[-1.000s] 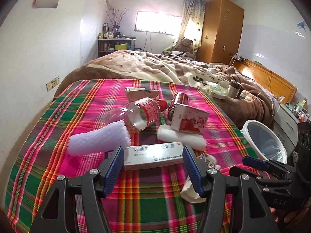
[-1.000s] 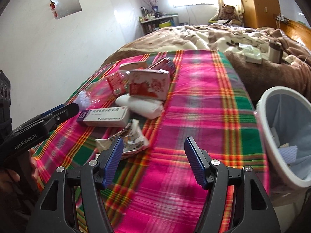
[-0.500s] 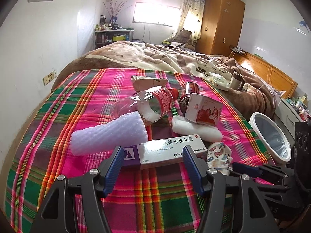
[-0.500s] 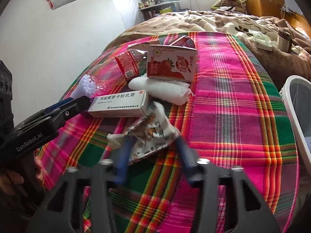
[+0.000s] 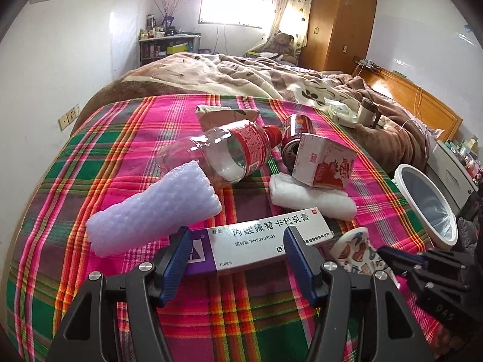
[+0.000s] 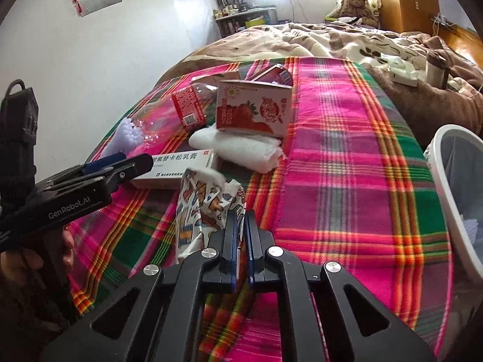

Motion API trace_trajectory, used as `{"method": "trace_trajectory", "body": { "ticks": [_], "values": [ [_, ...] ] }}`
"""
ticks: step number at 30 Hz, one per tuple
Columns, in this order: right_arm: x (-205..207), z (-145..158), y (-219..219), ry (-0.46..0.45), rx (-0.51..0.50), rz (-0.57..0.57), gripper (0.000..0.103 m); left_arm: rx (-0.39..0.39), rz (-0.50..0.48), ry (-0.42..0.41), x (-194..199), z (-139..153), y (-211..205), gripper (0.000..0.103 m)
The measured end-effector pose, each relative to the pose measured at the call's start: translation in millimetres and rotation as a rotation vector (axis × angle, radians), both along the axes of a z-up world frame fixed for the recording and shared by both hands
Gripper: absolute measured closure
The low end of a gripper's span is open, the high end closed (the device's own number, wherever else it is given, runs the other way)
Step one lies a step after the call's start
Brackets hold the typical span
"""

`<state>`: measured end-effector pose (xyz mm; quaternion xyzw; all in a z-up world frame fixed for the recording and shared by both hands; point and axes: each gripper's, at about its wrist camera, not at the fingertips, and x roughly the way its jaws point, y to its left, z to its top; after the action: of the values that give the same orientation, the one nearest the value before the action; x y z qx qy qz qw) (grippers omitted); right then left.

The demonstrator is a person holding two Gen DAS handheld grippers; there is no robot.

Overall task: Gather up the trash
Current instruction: 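Grasp the printed snack wrapper with the right gripper while the left gripper grasps the ointment box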

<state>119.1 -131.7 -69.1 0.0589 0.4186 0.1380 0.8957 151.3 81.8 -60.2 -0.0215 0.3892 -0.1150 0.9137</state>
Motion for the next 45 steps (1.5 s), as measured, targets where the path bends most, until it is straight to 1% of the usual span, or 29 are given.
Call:
{"method": "trace_trajectory", "body": {
  "ticks": [2,5,8,11,13,14,15,16,17,18,19,20,23,27,30,31,33,34,35,36,38,39,41,43,45],
  "values": [
    [1,3,-7,-0.016,-0.04,-0.022,0.099,0.0,-0.011,0.009,0,-2,-2,0.041],
    [4,8,-18,-0.026,-0.072,-0.048,0.099,0.005,-0.048,0.012,-5,-2,-9,0.041],
    [8,11,-31,-0.016,-0.067,-0.064,0.099,0.014,-0.087,0.016,-13,-2,-19,0.041],
    [7,11,-33,0.005,-0.003,0.0,0.099,0.013,-0.128,0.018,-22,-1,-29,0.041],
    [8,7,-25,0.015,0.004,0.038,0.099,0.05,-0.124,0.007,-21,1,-31,0.041],
    [8,5,-22,0.018,0.01,0.053,0.097,0.07,-0.119,0.002,-20,1,-30,0.041],
    [8,4,-19,0.019,0.026,0.066,0.092,0.085,-0.104,-0.001,-18,4,-27,0.041],
    [8,2,-17,0.027,0.058,0.077,0.088,0.083,-0.1,-0.005,-17,6,-24,0.041],
    [8,0,-16,0.039,0.091,0.083,0.076,0.077,-0.098,-0.008,-16,8,-21,0.041],
    [9,-2,-15,0.053,0.126,0.088,0.059,0.071,-0.094,-0.013,-15,11,-18,0.041],
    [10,-4,-13,0.063,0.154,0.095,0.051,0.072,-0.095,-0.021,-15,14,-16,0.041],
    [11,-4,-10,0.066,0.162,0.102,0.045,0.076,-0.099,-0.028,-14,15,-15,0.041],
    [8,-4,1,0.058,0.123,0.108,0.045,0.094,-0.115,-0.033,-9,17,-13,0.041],
    [7,-6,11,0.083,0.172,0.147,0.045,0.091,-0.151,-0.01,2,15,-14,0.041],
    [5,-5,14,0.072,0.161,0.146,0.045,0.078,-0.158,-0.011,6,14,-15,0.041],
    [6,-6,15,0.077,0.155,0.154,0.045,0.064,-0.171,-0.003,9,13,-15,0.041],
    [10,-10,21,0.101,0.123,0.163,0.046,0.066,-0.177,0.013,13,10,-16,0.041],
    [9,-11,23,0.103,0.129,0.18,0.048,0.076,-0.181,0.018,16,8,-17,0.041],
    [9,-13,27,0.111,0.137,0.205,0.06,0.082,-0.18,0.027,18,6,-17,0.041],
    [10,-15,29,0.118,0.14,0.22,0.076,0.082,-0.179,0.039,21,4,-17,0.041],
    [10,-18,32,0.128,0.123,0.229,0.089,0.066,-0.177,0.045,24,3,-15,0.041],
    [9,-19,32,0.128,0.116,0.236,0.092,0.057,-0.179,0.049,25,3,-13,0.041],
    [6,-18,29,0.127,0.116,0.242,0.093,0.059,-0.185,0.06,27,0,-12,0.041],
    [4,-15,23,0.114,0.094,0.231,0.093,0.059,-0.204,0.086,30,-5,-12,0.041],
    [0,-13,14,0.094,0.065,0.211,0.093,0.027,-0.218,0.101,30,-6,-10,0.041]
  ]
}}
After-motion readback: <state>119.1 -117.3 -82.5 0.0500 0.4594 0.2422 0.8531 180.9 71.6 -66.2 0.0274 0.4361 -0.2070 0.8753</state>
